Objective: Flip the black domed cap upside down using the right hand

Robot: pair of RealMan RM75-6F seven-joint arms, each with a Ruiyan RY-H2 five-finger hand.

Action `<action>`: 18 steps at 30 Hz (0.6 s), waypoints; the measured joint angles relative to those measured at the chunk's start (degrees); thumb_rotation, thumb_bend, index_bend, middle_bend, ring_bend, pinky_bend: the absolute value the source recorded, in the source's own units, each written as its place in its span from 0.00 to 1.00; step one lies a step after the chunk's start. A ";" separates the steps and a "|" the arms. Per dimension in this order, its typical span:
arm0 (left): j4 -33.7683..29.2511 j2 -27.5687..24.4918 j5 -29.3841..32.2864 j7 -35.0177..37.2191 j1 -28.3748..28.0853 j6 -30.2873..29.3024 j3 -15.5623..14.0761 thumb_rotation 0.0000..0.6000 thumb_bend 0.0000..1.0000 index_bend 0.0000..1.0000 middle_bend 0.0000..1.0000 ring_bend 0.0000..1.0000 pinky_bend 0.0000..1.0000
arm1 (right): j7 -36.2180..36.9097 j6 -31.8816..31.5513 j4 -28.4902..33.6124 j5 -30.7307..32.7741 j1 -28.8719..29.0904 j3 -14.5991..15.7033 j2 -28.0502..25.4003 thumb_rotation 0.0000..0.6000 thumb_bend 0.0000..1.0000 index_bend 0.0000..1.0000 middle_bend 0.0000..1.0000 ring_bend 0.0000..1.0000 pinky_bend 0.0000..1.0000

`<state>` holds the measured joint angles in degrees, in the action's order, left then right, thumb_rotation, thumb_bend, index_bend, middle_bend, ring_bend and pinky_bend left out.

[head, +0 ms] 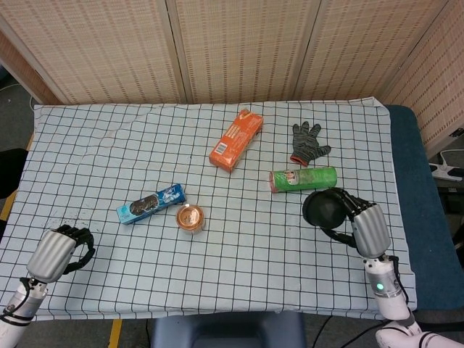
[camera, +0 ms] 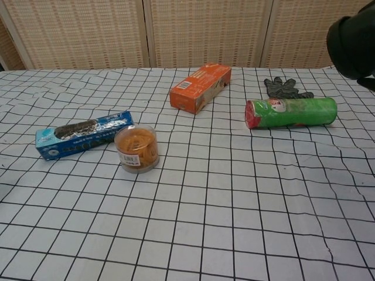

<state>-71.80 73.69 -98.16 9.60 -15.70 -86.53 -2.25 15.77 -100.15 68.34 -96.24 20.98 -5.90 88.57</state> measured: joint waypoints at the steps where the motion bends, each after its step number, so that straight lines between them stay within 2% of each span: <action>1: -0.03 -0.01 0.01 0.02 0.00 0.01 0.00 1.00 0.59 0.34 0.53 0.56 0.52 | 3.22 -0.52 -0.96 -0.76 0.02 0.10 0.25 1.00 0.21 0.67 0.64 0.55 0.74; 4: -0.02 -0.02 0.04 0.05 0.01 0.01 0.01 1.00 0.59 0.34 0.53 0.56 0.52 | 7.25 -0.22 -2.19 -1.48 -0.18 0.45 0.15 1.00 0.21 0.68 0.64 0.55 0.74; 6: -0.02 -0.02 0.05 0.04 -0.01 0.05 0.02 1.00 0.59 0.34 0.53 0.56 0.52 | 6.92 1.00 -2.13 -1.19 -0.43 0.67 -0.38 1.00 0.21 0.69 0.64 0.55 0.74; 10: -0.01 -0.01 0.10 -0.01 -0.04 0.19 0.00 1.00 0.59 0.34 0.53 0.56 0.52 | -0.88 5.75 0.16 1.84 -1.22 0.87 -2.50 1.00 0.21 0.69 0.64 0.55 0.74; 14: -0.13 -0.06 0.11 -0.01 -0.05 0.21 0.02 1.00 0.59 0.34 0.53 0.56 0.52 | -19.08 12.07 4.82 7.64 -2.04 0.63 -5.59 1.00 0.22 0.69 0.64 0.55 0.74; 18: -0.13 0.03 0.16 -0.37 -0.09 0.42 0.01 1.00 0.59 0.34 0.53 0.56 0.52 | -39.59 17.97 10.78 18.55 -2.31 -0.63 -8.67 1.00 0.22 0.69 0.64 0.55 0.74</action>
<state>-71.92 73.72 -98.00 9.23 -15.79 -86.12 -2.24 -23.82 -82.18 79.12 -77.70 18.68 -6.54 79.90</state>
